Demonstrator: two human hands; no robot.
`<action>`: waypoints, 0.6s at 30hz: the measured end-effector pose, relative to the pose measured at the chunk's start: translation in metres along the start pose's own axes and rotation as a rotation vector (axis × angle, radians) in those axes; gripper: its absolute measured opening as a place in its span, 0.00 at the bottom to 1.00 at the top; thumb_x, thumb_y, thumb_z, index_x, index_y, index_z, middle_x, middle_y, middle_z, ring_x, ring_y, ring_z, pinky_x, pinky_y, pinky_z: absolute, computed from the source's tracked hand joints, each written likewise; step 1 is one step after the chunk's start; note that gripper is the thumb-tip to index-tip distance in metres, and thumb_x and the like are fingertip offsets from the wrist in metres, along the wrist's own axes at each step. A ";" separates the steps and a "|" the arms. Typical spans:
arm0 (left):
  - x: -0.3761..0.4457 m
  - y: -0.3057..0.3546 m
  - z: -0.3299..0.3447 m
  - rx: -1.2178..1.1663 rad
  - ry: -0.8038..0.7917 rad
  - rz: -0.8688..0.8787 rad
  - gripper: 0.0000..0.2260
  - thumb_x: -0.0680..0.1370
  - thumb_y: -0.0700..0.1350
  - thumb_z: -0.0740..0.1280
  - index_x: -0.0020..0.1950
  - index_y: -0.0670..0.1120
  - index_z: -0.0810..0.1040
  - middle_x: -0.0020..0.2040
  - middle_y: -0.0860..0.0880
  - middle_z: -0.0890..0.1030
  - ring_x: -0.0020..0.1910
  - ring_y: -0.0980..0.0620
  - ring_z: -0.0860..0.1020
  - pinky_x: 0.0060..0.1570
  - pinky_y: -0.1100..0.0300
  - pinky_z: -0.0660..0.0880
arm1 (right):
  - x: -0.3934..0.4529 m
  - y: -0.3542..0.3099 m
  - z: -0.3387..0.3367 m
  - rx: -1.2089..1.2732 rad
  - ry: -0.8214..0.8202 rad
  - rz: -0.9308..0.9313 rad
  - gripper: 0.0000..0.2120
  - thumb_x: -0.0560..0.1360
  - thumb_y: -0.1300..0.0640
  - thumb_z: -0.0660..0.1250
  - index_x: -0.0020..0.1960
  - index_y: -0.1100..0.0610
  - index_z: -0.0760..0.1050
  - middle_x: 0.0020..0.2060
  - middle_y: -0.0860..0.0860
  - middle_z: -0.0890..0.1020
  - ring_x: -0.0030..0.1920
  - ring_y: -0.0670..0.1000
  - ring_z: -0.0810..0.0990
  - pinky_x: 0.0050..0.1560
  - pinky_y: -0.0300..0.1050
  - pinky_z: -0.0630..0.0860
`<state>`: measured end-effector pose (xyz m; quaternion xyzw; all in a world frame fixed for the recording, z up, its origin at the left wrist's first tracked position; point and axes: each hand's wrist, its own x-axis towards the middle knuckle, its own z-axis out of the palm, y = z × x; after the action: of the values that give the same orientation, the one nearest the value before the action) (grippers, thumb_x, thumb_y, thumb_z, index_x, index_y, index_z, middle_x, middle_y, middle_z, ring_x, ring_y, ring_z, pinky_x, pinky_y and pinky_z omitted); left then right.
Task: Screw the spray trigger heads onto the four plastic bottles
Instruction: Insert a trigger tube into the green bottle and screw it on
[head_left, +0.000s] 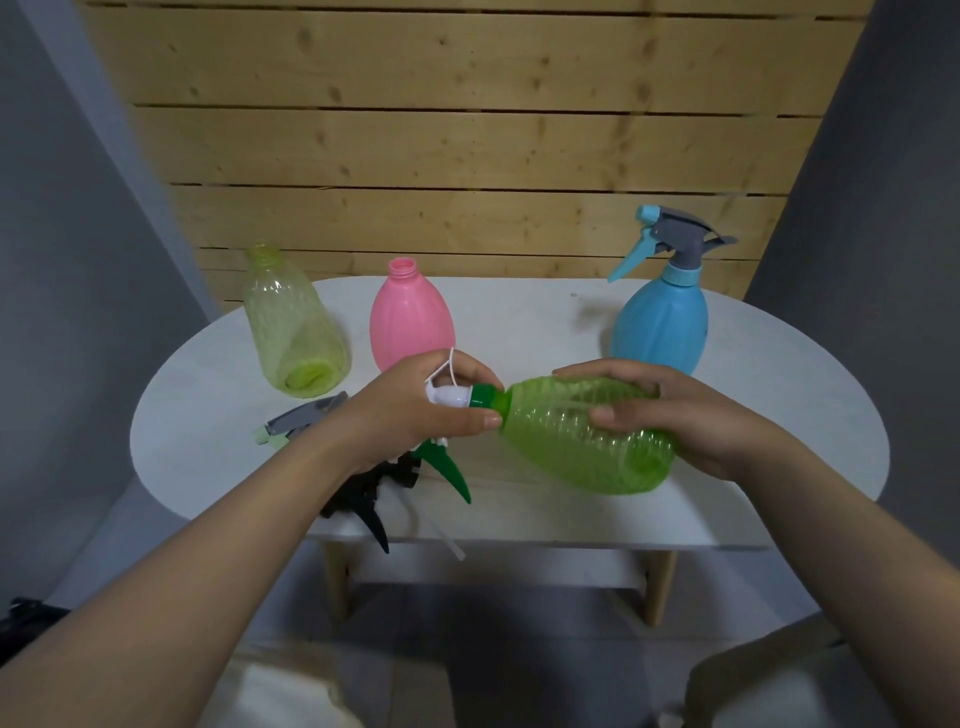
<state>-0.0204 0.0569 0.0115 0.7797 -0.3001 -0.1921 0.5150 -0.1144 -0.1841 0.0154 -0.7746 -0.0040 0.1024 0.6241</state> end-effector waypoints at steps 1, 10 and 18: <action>0.000 0.000 -0.001 0.005 0.006 0.015 0.11 0.68 0.44 0.75 0.43 0.58 0.80 0.38 0.63 0.80 0.34 0.67 0.76 0.32 0.72 0.71 | 0.001 0.001 0.001 0.064 -0.008 0.026 0.19 0.65 0.54 0.71 0.56 0.52 0.80 0.54 0.55 0.83 0.53 0.53 0.82 0.57 0.49 0.76; -0.003 0.001 -0.001 0.047 -0.008 0.020 0.11 0.64 0.52 0.75 0.43 0.63 0.80 0.42 0.63 0.81 0.41 0.66 0.78 0.37 0.72 0.72 | 0.006 0.010 0.003 0.304 -0.071 0.184 0.16 0.61 0.46 0.74 0.46 0.53 0.85 0.45 0.52 0.86 0.47 0.51 0.85 0.44 0.44 0.81; 0.002 -0.005 -0.004 -0.099 0.145 -0.078 0.08 0.70 0.45 0.73 0.39 0.60 0.81 0.25 0.57 0.77 0.25 0.61 0.74 0.28 0.68 0.70 | 0.005 0.003 0.000 0.345 0.107 0.041 0.27 0.63 0.50 0.70 0.62 0.54 0.74 0.60 0.55 0.79 0.58 0.54 0.79 0.55 0.50 0.78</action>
<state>-0.0152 0.0594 0.0080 0.7762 -0.2214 -0.1697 0.5654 -0.1097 -0.1837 0.0112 -0.6603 0.0626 0.0731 0.7448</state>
